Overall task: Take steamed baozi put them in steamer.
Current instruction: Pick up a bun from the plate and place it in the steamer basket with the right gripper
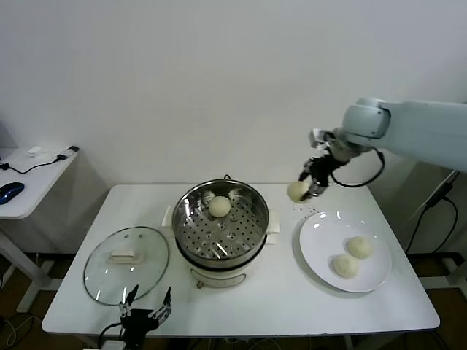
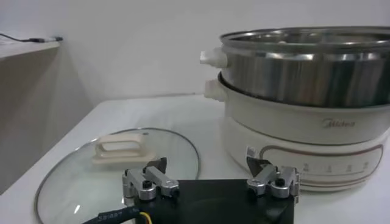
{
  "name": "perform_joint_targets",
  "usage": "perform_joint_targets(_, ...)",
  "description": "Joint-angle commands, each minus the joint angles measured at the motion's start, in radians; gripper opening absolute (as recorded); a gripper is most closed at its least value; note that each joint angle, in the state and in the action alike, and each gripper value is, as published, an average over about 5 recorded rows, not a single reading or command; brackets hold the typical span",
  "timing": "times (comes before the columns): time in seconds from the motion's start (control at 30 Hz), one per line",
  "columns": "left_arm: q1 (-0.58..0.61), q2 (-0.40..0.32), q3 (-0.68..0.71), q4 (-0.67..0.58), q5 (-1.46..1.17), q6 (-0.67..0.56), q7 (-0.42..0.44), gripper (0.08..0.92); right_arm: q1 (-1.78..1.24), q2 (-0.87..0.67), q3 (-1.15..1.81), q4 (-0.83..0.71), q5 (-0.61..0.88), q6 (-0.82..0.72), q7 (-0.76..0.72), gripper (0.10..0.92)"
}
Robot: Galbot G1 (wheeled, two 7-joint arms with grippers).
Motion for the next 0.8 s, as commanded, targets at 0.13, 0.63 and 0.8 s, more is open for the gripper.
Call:
perform_joint_targets(0.13,0.008,-0.003,0.002,-0.016,0.003,0.000,0.000,0.823,-0.113,0.357,0.076,0.022,0.206,-0.124,0.179,0.585)
perform_joint_targets(0.63,-0.001,-0.007,0.016,0.007,0.015,-0.007,0.000,0.823,-0.418,0.531,0.154,-0.318,0.054,-0.136,0.241,0.585)
perform_joint_targets(0.8,-0.008,-0.007,0.016,0.015,0.013,-0.007,-0.001,0.823,-0.453,0.549,0.164,-0.369,0.046,-0.129,0.241,0.585)
